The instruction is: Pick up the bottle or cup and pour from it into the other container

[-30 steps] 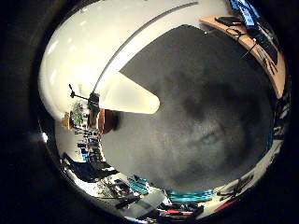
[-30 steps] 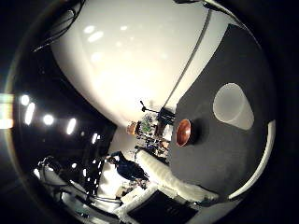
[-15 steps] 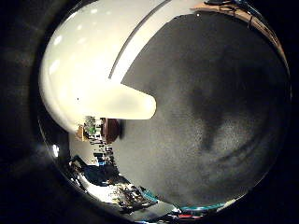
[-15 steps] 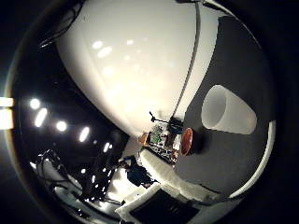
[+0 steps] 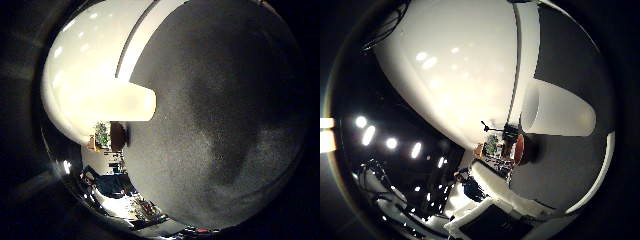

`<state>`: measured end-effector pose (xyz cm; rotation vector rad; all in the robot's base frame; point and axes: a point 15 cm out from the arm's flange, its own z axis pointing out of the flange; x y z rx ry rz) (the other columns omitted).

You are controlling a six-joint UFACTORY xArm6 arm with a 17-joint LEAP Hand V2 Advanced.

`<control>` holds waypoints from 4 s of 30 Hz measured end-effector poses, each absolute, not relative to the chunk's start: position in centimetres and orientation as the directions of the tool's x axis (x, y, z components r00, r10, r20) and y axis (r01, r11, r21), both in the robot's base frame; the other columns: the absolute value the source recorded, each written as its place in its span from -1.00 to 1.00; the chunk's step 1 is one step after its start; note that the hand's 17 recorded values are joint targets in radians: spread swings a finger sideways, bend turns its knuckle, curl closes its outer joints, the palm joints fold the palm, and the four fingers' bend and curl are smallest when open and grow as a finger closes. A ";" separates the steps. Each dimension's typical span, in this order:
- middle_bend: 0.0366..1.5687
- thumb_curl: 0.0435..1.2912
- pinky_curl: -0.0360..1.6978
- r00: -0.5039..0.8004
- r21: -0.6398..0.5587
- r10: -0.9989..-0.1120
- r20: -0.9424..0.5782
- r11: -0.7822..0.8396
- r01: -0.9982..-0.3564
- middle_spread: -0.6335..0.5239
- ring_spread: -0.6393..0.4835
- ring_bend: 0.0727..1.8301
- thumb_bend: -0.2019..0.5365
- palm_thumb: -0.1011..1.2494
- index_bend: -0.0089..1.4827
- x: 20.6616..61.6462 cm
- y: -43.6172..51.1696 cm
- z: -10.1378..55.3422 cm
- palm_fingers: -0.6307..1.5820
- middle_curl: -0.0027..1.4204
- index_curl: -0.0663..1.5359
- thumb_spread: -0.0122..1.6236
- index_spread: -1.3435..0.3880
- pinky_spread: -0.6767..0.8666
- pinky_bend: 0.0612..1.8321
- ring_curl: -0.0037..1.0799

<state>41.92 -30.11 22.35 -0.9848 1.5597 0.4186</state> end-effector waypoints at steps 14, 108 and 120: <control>-0.69 -0.60 -0.61 0.056 -0.248 -0.354 -0.934 0.525 -0.814 0.38 0.51 -0.48 -0.53 -0.17 -0.81 44.3 -27.1 22.0 -0.43 -0.53 -0.66 0.18 0.27 0.45 -0.28 -0.53; 0.11 -0.19 -0.06 0.244 -0.280 -0.694 -0.678 -0.064 -0.958 -0.40 -0.29 0.34 -0.52 0.35 -0.71 44.5 -2.4 39.6 0.43 0.32 0.44 0.13 -0.01 -0.59 0.23 0.20; 0.08 -0.17 -0.03 0.292 -0.229 -0.905 -0.311 -0.227 -0.947 -0.43 -0.31 0.33 -0.53 0.37 -0.74 45.2 1.7 40.0 0.45 0.34 0.45 0.09 -0.03 -0.61 0.21 0.19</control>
